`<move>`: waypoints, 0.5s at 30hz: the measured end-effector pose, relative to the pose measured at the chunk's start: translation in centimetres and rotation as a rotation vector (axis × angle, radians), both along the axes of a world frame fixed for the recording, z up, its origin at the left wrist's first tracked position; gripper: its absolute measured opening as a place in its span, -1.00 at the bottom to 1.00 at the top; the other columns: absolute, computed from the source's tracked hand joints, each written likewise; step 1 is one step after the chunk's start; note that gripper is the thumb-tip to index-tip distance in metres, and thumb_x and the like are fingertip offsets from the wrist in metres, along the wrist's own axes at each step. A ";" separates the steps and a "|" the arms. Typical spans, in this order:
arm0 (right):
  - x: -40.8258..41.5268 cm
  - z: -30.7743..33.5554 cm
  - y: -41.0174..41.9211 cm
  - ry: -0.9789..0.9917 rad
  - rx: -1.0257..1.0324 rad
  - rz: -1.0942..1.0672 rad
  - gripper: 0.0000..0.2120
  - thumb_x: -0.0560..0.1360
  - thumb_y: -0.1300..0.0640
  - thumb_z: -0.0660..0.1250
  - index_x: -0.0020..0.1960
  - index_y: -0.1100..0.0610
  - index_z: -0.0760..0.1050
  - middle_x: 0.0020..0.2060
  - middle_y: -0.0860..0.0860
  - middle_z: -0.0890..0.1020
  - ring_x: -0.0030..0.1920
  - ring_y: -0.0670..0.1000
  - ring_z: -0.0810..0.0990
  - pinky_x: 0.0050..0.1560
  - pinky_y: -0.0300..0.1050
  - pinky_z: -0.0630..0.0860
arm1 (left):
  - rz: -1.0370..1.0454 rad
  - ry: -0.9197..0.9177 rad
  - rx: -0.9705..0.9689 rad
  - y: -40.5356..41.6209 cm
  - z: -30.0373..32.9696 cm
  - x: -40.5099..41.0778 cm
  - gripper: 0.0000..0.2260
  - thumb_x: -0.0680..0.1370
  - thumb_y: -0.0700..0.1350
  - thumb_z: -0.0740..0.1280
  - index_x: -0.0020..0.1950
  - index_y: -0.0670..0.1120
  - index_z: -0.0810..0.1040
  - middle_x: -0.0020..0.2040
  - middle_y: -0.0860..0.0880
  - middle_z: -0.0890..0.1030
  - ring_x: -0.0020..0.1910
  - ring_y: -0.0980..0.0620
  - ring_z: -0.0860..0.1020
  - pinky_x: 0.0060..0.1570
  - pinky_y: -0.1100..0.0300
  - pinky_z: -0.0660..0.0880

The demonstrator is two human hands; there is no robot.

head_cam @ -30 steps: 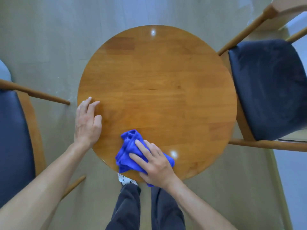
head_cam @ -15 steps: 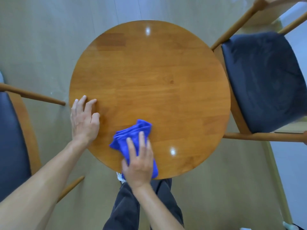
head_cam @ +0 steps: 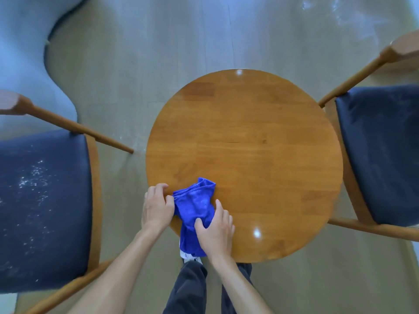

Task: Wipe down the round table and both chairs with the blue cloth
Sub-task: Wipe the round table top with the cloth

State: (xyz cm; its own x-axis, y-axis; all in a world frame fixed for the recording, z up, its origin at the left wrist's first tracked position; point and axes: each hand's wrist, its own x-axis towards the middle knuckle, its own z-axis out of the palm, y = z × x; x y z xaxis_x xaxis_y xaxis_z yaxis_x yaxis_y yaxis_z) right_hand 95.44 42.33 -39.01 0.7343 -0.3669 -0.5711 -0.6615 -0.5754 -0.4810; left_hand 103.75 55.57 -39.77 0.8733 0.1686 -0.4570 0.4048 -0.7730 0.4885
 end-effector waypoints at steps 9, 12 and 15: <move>1.9 2.1 -0.5 0.105 0.056 0.044 -0.67 0.47 0.01 0.29 0.22 0.01 0.40 0.15 -0.04 0.40 0.21 0.03 0.37 0.23 -0.05 0.31 | 0.048 0.241 -0.099 0.3 2.0 -2.1 -0.58 0.52 -0.16 0.22 0.40 -0.06 0.35 0.29 -0.05 0.42 0.31 -0.02 0.36 0.30 0.04 0.35; 1.7 3.0 -0.4 0.083 0.111 0.036 -0.73 0.49 0.09 0.28 0.18 0.06 0.39 0.09 -0.02 0.49 0.18 0.06 0.45 0.21 0.01 0.34 | 0.059 0.231 -0.081 0.8 2.8 -2.0 -0.56 0.53 -0.16 0.23 0.41 -0.06 0.34 0.31 -0.06 0.42 0.32 -0.02 0.34 0.30 0.05 0.34; 1.8 4.1 -0.7 -0.003 0.087 0.099 -0.77 0.48 0.12 0.29 0.12 0.05 0.40 0.01 -0.05 0.51 0.13 0.05 0.48 0.13 -0.05 0.32 | 0.038 0.171 -0.062 1.3 3.9 -1.3 -0.56 0.52 -0.16 0.25 0.40 -0.05 0.35 0.29 -0.04 0.43 0.31 0.00 0.34 0.28 0.10 0.33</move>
State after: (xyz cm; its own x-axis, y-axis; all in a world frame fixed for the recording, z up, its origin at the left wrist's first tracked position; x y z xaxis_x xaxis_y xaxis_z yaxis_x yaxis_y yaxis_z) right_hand 97.20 41.61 -34.89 0.7662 -0.2414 -0.5956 -0.6021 -0.5938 -0.5338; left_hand 102.46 56.91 -35.88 0.7755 0.1671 -0.6088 0.5145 -0.7261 0.4561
